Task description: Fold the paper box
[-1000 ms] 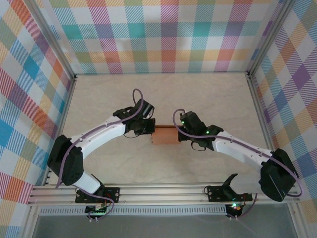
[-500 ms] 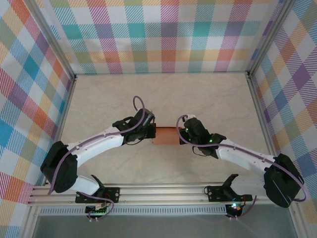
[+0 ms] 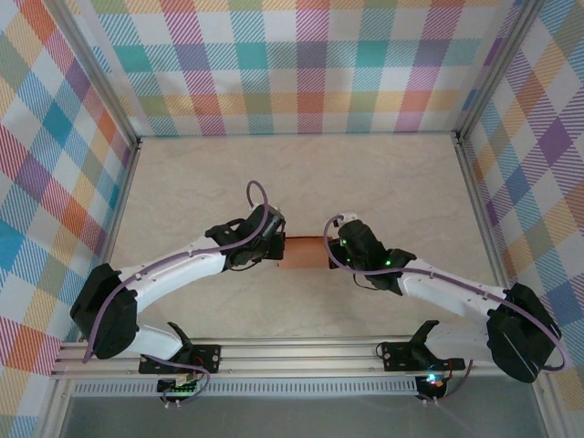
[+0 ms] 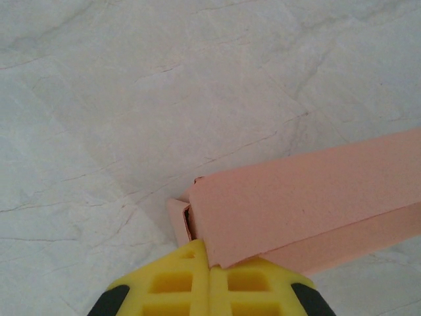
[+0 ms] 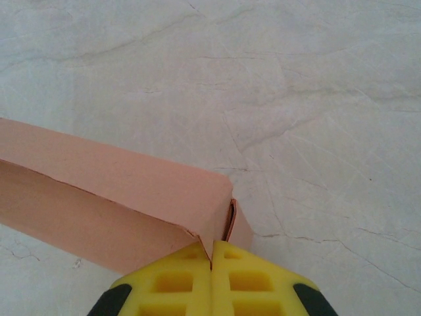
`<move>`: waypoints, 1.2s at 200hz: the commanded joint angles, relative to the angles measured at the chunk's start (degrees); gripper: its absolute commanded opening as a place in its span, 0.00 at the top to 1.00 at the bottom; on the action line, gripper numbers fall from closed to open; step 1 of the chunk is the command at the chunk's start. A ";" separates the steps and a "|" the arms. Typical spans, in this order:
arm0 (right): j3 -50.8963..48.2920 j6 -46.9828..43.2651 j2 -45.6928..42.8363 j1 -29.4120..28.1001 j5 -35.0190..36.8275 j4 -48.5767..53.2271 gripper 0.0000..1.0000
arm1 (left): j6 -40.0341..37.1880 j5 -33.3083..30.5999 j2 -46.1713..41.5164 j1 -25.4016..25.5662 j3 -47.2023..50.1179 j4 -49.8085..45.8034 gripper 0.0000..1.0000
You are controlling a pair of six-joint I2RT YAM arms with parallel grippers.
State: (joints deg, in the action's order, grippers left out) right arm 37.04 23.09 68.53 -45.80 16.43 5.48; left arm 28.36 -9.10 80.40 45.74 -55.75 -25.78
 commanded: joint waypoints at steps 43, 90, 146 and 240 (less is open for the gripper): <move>-0.69 -0.64 0.99 -0.25 -0.77 3.07 1.00 | -1.82 -1.60 1.78 0.63 -0.94 -7.39 1.00; -5.68 -2.04 0.04 -0.34 -0.31 -2.76 1.00 | -1.03 -5.67 1.70 3.48 2.46 -2.91 1.00; -4.90 -3.20 -3.40 -0.34 -0.88 -2.19 0.85 | -0.48 -8.18 1.99 4.34 4.36 -0.94 1.00; 5.32 -4.90 -8.54 -0.04 0.27 4.63 0.36 | -1.20 -8.38 3.98 4.45 2.22 -2.05 1.00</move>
State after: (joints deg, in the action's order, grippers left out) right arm 37.63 17.93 58.76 -45.80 15.59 6.96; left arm 27.38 -18.87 82.02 49.47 -54.30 -22.44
